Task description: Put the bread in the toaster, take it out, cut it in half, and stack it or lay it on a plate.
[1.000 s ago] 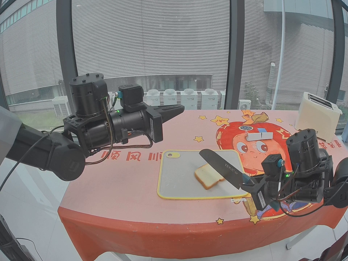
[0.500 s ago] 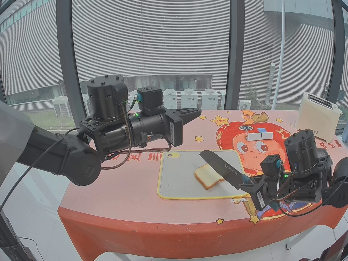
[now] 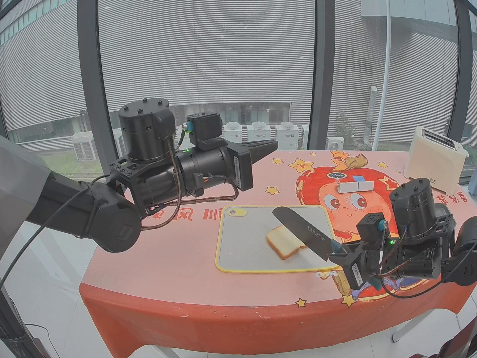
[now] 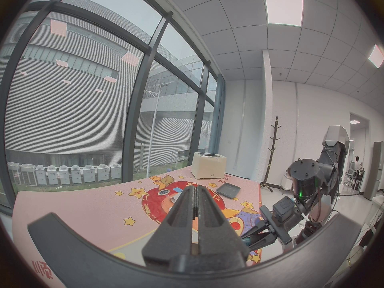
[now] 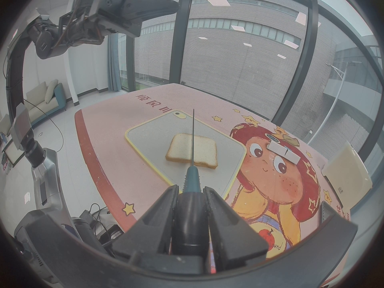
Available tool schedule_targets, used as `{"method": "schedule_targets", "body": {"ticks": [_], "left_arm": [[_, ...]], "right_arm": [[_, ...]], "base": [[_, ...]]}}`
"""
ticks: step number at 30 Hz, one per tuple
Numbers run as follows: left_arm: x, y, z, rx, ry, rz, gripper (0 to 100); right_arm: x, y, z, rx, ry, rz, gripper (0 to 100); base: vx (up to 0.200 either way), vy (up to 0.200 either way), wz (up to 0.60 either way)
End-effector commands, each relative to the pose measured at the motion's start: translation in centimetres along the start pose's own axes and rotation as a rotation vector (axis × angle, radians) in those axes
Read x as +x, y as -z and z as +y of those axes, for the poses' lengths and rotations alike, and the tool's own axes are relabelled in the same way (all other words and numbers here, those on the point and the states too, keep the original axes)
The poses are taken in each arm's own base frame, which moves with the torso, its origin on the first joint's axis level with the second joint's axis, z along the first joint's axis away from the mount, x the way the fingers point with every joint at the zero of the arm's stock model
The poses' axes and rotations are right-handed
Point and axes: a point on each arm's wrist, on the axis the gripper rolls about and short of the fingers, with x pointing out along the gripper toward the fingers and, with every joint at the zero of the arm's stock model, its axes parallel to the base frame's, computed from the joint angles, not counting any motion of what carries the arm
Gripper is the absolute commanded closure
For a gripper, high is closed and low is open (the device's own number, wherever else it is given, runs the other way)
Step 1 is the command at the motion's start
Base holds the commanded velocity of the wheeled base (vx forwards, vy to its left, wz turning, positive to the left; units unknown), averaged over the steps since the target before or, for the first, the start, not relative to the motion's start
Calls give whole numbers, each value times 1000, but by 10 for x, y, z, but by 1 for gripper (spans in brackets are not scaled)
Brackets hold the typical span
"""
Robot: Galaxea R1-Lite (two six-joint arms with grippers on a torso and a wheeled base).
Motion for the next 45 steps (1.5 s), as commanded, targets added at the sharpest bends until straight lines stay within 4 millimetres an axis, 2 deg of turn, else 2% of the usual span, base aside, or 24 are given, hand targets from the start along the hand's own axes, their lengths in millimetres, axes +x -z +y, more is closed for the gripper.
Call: {"method": "schedule_targets", "body": {"ticks": [1,4,11,13,24,29,35,45], "left_arm": [[0,0,-1,2,2,-1,100],[4,1,1,3,1,-3,100],[10,16,9,74,-9,31,100],[15,29,15,147,-2,41,100],[28,53,20,120,-2,86,100],[41,74,31,104,-9,118,100],[46,90,36,91,-10,147,100],[49,102,36,83,-6,170,100]], "right_arm": [[0,0,1,-4,-4,-1,100],[1,-2,2,-6,-4,-5,100],[5,-5,2,-10,-7,-5,100],[9,-10,7,-20,-21,-10,100],[18,-9,13,-32,-35,13,100],[18,-7,13,-30,-17,9,100],[19,-8,13,-28,-19,9,100],[22,-7,14,-29,-18,16,100]], "base": [[0,0,0],[0,0,0],[0,0,0],[0,0,0],[0,0,0],[0,0,0],[0,0,0],[0,0,0]]}}
